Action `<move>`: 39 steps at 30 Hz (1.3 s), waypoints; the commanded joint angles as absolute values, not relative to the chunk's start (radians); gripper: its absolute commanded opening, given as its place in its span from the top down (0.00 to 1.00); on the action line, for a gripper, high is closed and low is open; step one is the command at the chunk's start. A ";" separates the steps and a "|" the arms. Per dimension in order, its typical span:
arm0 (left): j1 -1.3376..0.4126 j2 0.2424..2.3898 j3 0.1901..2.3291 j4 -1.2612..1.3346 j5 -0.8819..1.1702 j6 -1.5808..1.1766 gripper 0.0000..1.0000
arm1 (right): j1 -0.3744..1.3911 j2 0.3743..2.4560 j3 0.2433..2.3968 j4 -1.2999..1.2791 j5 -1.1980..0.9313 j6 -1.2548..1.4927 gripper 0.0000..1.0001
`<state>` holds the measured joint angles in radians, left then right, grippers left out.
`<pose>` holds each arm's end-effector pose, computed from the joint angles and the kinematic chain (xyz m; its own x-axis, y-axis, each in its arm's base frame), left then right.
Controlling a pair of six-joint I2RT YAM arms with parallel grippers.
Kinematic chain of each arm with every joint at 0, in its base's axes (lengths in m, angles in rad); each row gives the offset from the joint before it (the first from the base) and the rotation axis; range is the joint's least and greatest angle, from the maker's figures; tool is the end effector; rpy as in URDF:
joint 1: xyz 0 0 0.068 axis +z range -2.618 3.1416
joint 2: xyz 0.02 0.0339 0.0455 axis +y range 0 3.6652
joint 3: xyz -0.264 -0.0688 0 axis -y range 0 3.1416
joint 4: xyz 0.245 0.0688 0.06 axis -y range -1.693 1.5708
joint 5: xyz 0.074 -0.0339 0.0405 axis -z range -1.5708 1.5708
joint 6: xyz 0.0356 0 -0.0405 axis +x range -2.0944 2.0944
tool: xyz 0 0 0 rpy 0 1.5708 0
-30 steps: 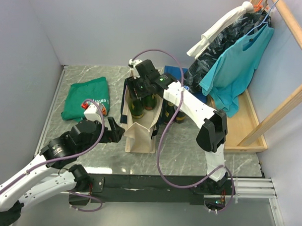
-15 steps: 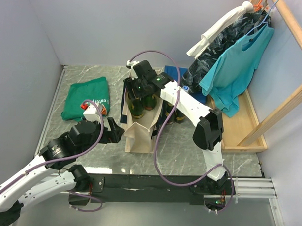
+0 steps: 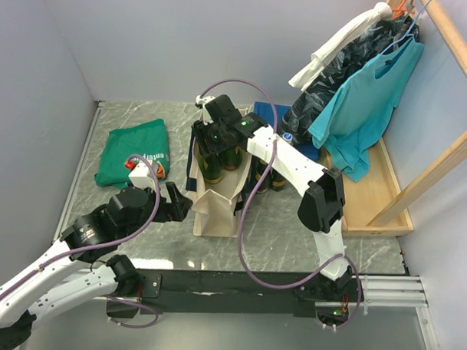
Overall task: Take the beverage out of the canvas bag
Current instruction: Take out the drink from the canvas bag.
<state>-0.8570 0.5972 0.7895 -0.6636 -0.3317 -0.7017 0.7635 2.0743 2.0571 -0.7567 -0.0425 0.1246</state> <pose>0.0917 -0.0881 0.3188 -0.5658 -0.2790 -0.7759 0.2089 0.8618 -0.4622 0.3397 0.3273 0.3239 -0.5896 -0.3924 -0.7060 -0.6445 0.7554 0.1183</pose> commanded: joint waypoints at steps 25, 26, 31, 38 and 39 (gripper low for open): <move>-0.865 0.580 0.804 -0.664 -0.353 -0.718 0.04 | 0.773 2.118 2.105 -0.761 -0.038 0.110 0.37; -0.865 0.581 0.804 -0.664 -0.353 -0.718 0.04 | 0.773 2.118 2.105 -0.761 -0.038 0.109 0.38; -0.867 0.581 0.804 -0.666 -0.354 -0.719 0.04 | 0.772 2.123 2.115 -0.764 -0.035 0.109 0.43; -0.867 0.581 0.805 -0.666 -0.356 -0.719 0.04 | 0.772 2.109 2.094 -0.739 -0.029 0.115 0.44; -0.867 0.583 0.805 -0.666 -0.356 -0.719 0.04 | 0.773 2.100 2.088 -0.733 -0.026 0.117 0.47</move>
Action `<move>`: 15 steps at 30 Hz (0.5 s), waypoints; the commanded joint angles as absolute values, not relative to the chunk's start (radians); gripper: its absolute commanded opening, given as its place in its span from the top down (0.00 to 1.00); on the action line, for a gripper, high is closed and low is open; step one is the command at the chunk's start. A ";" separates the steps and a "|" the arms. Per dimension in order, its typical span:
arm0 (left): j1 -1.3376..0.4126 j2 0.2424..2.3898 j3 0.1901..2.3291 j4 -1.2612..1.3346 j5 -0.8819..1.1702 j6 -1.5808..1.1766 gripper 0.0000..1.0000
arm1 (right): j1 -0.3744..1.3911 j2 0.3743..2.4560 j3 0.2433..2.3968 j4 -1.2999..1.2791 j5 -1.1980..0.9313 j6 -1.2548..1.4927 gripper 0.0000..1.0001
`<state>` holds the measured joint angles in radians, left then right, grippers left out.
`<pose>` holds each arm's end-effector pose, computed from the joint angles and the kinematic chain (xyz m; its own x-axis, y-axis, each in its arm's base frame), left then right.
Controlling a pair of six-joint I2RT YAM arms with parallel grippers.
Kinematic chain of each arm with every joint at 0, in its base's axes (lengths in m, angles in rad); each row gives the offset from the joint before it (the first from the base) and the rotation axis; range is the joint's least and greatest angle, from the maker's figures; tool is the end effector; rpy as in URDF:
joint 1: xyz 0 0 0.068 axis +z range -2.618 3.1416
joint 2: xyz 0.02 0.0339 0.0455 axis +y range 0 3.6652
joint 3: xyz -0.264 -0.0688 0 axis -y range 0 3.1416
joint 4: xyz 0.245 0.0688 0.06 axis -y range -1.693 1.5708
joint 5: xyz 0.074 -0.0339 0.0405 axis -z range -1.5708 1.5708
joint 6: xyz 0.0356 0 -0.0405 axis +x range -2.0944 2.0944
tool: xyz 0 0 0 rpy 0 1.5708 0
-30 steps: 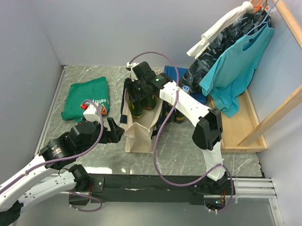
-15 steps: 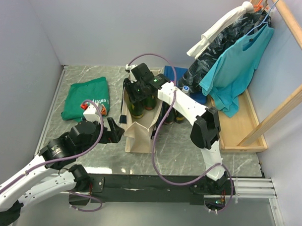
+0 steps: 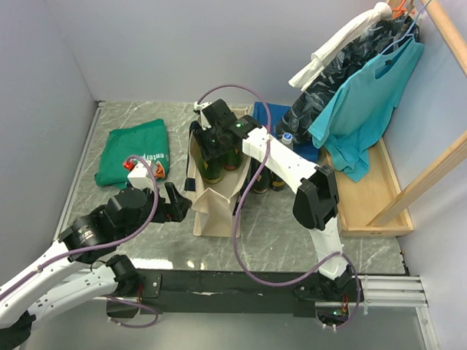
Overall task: Take the beverage out of the canvas bag
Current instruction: Take out the drink from the canvas bag.
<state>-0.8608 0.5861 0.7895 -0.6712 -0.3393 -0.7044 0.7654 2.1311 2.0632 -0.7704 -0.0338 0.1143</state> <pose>0.0897 -0.0862 0.3193 -0.5617 -0.2834 -0.7773 0.2070 0.8615 -0.4636 0.3468 0.3349 0.2989 -0.6135 -0.4314 -0.6615 -0.6430 0.7592 0.1012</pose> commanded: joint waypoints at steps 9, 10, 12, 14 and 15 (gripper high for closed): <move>-0.868 0.575 0.804 -0.666 -0.357 -0.721 0.04 | 0.772 2.102 2.108 -0.735 -0.034 0.114 0.87; -0.868 0.574 0.805 -0.667 -0.359 -0.721 0.04 | 0.772 2.099 2.105 -0.730 -0.038 0.114 0.91; -0.867 0.575 0.804 -0.667 -0.359 -0.721 0.04 | 0.772 2.092 2.100 -0.729 -0.040 0.112 1.00; -0.868 0.575 0.805 -0.666 -0.359 -0.721 0.04 | 0.772 2.086 2.095 -0.719 -0.041 0.112 1.00; -0.868 0.575 0.804 -0.664 -0.357 -0.719 0.04 | 0.773 2.077 2.085 -0.716 -0.041 0.109 1.00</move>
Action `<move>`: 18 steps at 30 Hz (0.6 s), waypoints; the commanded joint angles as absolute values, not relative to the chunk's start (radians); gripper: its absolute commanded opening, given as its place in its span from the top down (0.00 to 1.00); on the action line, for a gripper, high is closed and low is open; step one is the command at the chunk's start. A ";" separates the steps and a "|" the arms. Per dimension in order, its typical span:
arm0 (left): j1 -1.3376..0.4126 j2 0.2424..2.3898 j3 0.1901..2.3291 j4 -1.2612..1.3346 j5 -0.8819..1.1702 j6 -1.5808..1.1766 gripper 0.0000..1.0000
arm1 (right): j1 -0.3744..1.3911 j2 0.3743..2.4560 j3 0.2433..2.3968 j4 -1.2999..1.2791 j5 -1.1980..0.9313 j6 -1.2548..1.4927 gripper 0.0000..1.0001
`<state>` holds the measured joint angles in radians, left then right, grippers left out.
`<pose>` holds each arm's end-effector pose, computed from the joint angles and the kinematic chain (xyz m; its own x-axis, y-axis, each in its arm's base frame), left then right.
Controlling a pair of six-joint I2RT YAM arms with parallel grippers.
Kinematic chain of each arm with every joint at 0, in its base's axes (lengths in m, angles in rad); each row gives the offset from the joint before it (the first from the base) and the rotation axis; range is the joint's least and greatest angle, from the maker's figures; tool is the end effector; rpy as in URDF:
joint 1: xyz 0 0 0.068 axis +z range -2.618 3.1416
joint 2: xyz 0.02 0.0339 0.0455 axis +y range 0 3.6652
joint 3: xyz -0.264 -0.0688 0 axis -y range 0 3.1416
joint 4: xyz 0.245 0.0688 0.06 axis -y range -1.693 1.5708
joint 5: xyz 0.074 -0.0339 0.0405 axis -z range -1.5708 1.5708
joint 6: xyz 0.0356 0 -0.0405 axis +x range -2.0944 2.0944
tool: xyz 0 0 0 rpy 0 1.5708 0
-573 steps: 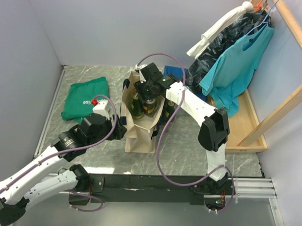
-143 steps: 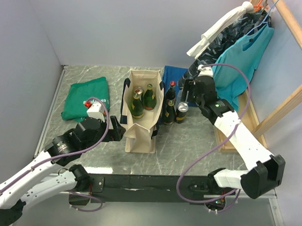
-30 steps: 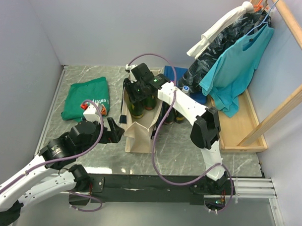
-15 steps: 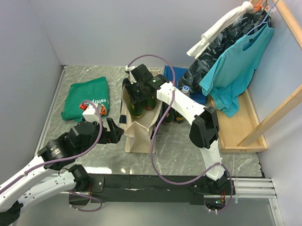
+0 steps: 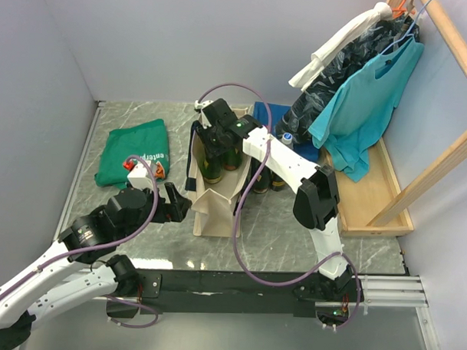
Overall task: Take the beverage out of the canvas bag
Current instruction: Take out the drink from the canvas bag.
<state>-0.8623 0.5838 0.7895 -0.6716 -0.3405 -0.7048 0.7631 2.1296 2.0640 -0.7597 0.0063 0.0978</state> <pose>0.0893 -0.0860 0.3195 -0.5606 -0.2843 -0.7777 0.2079 0.8608 -0.4645 0.3490 0.3335 0.3006 -0.5957 -0.4346 -0.6755 -0.6329 0.7718 0.0616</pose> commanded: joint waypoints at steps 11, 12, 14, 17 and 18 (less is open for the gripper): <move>-0.868 0.577 0.805 -0.667 -0.357 -0.719 0.04 | 0.782 1.971 1.982 -0.566 -0.040 0.094 1.00; -0.870 0.575 0.805 -0.667 -0.359 -0.721 0.04 | 0.785 1.945 1.948 -0.548 -0.032 0.092 1.00; -0.870 0.574 0.805 -0.667 -0.360 -0.721 0.04 | 0.793 1.930 1.933 -0.522 -0.012 0.092 1.00; -0.870 0.575 0.805 -0.667 -0.361 -0.721 0.04 | 0.793 1.916 1.933 -0.514 -0.012 0.081 1.00; -0.870 0.577 0.805 -0.666 -0.357 -0.719 0.04 | 0.795 1.908 1.930 -0.508 -0.012 0.080 1.00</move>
